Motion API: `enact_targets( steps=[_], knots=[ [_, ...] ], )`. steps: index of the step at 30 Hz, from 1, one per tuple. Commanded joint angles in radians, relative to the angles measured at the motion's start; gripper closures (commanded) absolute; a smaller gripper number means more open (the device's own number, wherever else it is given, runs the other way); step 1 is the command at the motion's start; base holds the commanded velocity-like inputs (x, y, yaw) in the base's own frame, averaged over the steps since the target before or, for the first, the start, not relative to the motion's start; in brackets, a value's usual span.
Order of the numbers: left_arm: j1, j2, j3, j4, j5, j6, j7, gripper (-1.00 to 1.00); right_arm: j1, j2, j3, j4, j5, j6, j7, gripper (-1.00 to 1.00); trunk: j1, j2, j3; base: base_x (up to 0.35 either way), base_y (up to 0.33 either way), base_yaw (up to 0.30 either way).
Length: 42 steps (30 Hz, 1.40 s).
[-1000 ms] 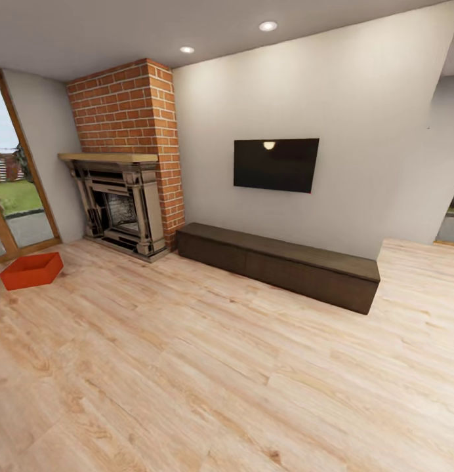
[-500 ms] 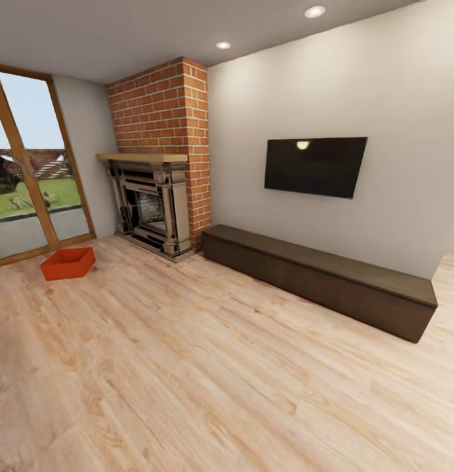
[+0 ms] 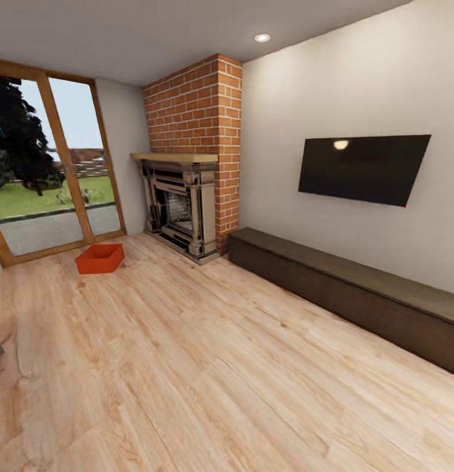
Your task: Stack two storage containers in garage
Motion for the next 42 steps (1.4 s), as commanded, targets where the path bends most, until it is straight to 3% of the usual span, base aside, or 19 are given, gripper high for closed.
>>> enact_targets(
  steps=[1,17,42],
  knots=[
    [0.000,0.000,-0.006,-0.003,0.007,0.006,0.004,-1.00,-0.001,0.000,0.007,0.003,-0.004,-0.006,0.003,-1.00,0.001,-0.001,-0.001,0.326,0.000,0.268],
    [0.000,0.000,-0.006,-0.003,0.007,0.006,0.004,-1.00,-0.001,-0.001,0.007,0.003,-0.004,-0.006,0.003,-1.00,0.001,-0.001,-0.001,0.325,0.000,0.249],
    [0.000,0.000,-0.006,-0.003,0.006,0.005,0.004,-1.00,-0.001,-0.002,0.009,0.003,-0.002,-0.004,0.001,-1.00,0.001,-0.001,-0.001,0.325,0.000,0.009]
  ],
)
